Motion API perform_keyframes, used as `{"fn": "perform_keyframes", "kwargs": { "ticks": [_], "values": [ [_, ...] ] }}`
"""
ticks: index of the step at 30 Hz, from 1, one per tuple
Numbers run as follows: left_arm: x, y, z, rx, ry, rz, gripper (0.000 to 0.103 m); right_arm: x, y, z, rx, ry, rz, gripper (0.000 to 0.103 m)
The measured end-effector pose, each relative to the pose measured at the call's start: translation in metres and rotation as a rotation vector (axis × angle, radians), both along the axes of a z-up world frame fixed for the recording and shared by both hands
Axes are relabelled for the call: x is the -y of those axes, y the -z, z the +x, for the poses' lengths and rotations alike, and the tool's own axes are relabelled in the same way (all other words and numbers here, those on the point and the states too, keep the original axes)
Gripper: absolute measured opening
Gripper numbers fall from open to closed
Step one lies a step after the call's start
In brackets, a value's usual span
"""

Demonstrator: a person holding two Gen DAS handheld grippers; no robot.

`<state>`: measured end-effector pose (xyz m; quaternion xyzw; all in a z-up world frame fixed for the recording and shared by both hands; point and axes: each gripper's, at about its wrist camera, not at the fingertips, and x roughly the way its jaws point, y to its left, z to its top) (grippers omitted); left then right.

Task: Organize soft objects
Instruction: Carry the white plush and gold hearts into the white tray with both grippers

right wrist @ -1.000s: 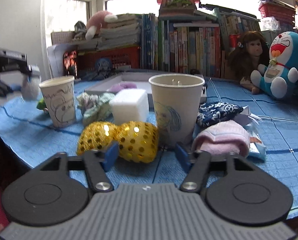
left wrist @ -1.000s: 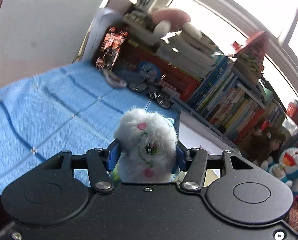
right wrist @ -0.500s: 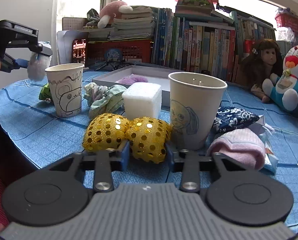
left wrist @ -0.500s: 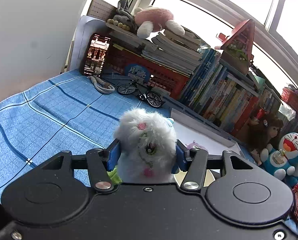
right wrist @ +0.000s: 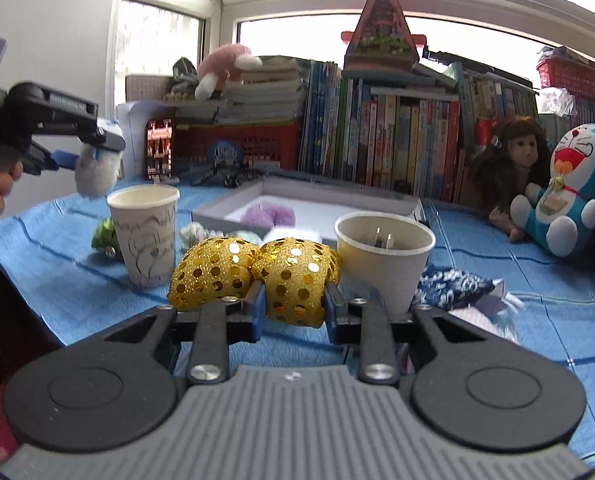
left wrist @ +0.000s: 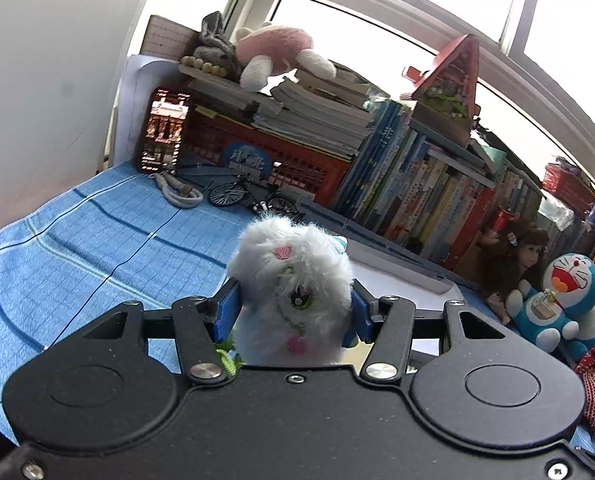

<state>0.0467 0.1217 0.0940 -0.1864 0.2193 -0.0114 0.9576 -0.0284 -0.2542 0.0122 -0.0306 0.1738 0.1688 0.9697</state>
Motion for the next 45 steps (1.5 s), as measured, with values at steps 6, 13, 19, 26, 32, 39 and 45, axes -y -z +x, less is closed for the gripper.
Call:
{"fn": "perform_keyframes", "kwargs": {
  "ticks": [6,13,19,26,32,39,45],
  "values": [
    [0.009,-0.014,0.004,0.022,0.028,0.029,0.053,0.004,-0.016,0.002,0.007,-0.004,0.051,0.033],
    [0.018,-0.033,0.014,0.025,0.087,0.037,0.053,0.010,-0.031,0.009,0.028,0.022,0.077,0.033],
    [0.028,-0.054,0.031,0.009,0.153,0.063,0.053,0.027,-0.056,0.033,0.032,0.066,0.128,0.034],
    [0.044,-0.082,0.065,-0.021,0.216,0.088,0.053,0.048,-0.082,0.083,-0.017,0.110,0.186,0.034],
    [0.068,-0.087,0.114,-0.111,0.277,0.132,0.053,0.056,-0.090,0.132,-0.123,0.120,0.223,0.034],
    [0.098,-0.062,0.178,-0.267,0.296,0.200,0.053,0.052,-0.083,0.186,-0.238,0.165,0.147,0.034],
    [0.119,-0.030,0.226,-0.365,0.305,0.224,0.053,0.052,-0.063,0.226,-0.345,0.205,0.121,0.034]
  ]
}}
